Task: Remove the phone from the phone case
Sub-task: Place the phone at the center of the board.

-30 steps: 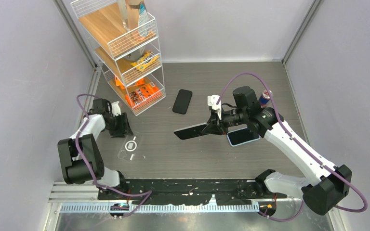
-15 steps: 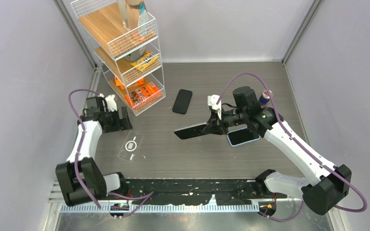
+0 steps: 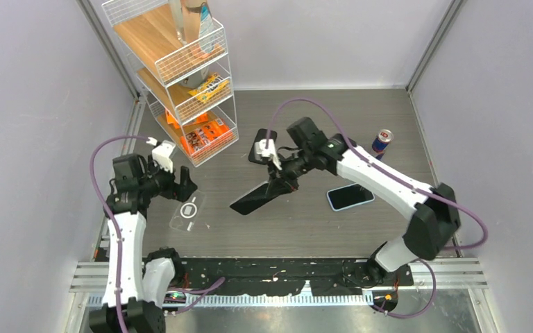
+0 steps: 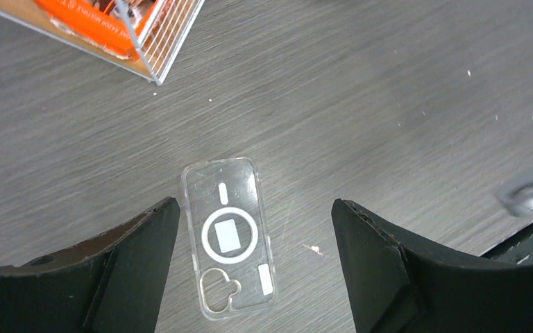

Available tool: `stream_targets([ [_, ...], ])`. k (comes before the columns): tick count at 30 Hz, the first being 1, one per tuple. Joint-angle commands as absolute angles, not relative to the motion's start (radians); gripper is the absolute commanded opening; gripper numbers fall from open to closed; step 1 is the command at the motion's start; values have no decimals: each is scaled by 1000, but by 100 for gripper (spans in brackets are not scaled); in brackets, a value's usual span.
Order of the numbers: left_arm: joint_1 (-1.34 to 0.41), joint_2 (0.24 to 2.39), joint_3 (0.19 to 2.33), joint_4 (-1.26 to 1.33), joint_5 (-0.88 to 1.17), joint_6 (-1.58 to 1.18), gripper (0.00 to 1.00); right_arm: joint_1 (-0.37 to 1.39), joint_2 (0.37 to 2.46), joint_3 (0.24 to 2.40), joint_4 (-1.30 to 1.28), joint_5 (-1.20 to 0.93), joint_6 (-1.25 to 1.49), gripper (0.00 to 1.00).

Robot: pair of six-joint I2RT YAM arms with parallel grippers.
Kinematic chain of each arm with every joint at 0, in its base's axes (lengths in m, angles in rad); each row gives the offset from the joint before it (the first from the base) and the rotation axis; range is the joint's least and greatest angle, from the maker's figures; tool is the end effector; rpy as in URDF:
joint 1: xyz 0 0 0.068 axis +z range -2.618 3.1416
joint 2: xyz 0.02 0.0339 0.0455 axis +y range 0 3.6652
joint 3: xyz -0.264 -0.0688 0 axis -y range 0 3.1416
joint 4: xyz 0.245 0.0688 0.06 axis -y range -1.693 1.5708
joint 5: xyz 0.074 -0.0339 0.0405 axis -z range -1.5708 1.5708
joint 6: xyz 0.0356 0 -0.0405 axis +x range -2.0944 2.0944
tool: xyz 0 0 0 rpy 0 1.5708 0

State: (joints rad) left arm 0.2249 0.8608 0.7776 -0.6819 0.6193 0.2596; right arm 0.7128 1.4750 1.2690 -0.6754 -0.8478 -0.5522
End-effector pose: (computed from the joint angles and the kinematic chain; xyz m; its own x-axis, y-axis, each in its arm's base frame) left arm 0.1716 0.0181 0.2818 -0.5944 0.0784 -0.8003 0.3923 0.8971 -0.2034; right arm 0.2162 0.2222 0.3096 -0.0808 -0.5286 -0.8450 -0.9818 -0.1041 0.1589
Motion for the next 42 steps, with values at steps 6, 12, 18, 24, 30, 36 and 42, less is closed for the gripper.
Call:
stream_targets([
  [6, 232, 615, 746, -865, 689, 578, 86, 829, 1882, 1736, -987, -949, -712, 5],
  [12, 232, 528, 763, -944, 674, 621, 87, 888, 2161, 2055, -1218, -987, -791, 5],
  [18, 232, 519, 793, -993, 671, 626, 86, 928, 2349, 2258, -1311, -986, -794, 6],
  [24, 231, 513, 798, -999, 682, 615, 86, 937, 2460, 2363, -1291, -972, -728, 5],
  [30, 232, 511, 793, -1017, 687, 631, 86, 938, 2499, 2377, -1233, -934, -652, 9],
  [36, 232, 510, 789, -1023, 693, 636, 86, 943, 2526, 2388, -1186, -831, -581, 30],
  [42, 232, 511, 784, -1027, 696, 642, 86, 943, 2543, 2399, -1151, -749, -536, 46],
])
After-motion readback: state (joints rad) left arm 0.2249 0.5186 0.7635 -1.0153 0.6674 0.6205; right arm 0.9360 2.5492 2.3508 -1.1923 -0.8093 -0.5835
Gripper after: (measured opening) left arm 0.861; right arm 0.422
